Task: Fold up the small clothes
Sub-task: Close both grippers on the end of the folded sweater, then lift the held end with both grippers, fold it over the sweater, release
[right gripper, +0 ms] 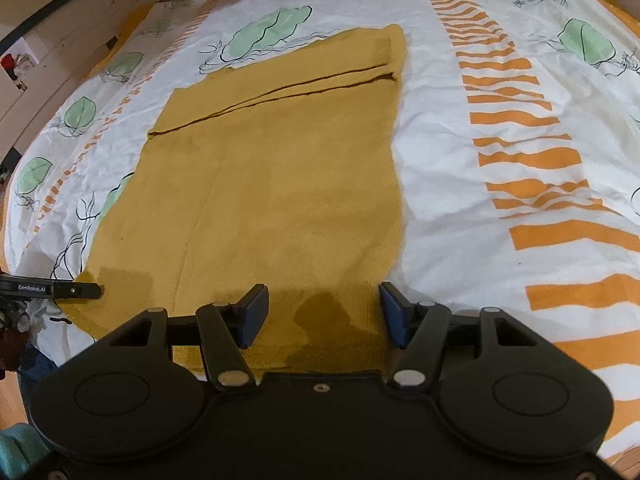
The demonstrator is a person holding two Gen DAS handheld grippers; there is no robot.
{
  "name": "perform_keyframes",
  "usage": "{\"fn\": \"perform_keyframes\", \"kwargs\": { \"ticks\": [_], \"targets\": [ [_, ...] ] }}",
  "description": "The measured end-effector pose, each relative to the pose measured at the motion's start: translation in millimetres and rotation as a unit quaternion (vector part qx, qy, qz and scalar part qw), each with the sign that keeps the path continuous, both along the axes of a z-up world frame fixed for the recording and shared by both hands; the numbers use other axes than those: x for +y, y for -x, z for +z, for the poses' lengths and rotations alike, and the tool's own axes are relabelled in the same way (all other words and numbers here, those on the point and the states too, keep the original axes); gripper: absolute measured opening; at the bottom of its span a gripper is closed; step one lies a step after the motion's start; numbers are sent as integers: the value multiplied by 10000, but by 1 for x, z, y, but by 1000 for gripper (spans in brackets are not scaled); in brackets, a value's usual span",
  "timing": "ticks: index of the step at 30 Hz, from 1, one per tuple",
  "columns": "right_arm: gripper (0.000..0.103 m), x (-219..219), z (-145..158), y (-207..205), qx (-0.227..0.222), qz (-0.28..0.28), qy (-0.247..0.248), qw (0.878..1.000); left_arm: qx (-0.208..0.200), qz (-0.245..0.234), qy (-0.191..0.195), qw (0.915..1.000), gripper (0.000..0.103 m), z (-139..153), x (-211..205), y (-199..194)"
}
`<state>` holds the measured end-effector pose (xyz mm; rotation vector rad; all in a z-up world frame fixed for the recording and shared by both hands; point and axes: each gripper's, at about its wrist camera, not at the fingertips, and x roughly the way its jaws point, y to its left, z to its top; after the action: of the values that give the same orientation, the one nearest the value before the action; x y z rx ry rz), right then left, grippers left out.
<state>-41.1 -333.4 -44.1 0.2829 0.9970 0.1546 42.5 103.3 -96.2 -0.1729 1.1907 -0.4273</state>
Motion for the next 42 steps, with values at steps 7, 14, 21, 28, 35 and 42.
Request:
{"fn": "perform_keyframes", "kwargs": {
  "ticks": [7,14,21,28,35,42],
  "targets": [
    [54,1,0,-2,72,23,79,9999,-173,421,78,9989,15,0,16,10],
    [16,-9,-2,1,47,-182,-217,9996,-445,841,626,9935,6,7,27,22],
    [15,-19,21,-11,-635,-254,-1234,9900,-1074,1165,1206,9800,6,45,29,9],
    [15,-34,46,-55,-1439,-471,-1740,9730,-1737,1344,1531,9635,6,81,27,-43],
    [15,-49,51,-136,-2052,-729,-1622,9624,-2071,1519,1528,9543,6,93,23,-119],
    [15,-56,26,-226,-2073,-1037,-1371,9631,-2261,1638,1184,9529,6,81,11,-192]
  ]
}}
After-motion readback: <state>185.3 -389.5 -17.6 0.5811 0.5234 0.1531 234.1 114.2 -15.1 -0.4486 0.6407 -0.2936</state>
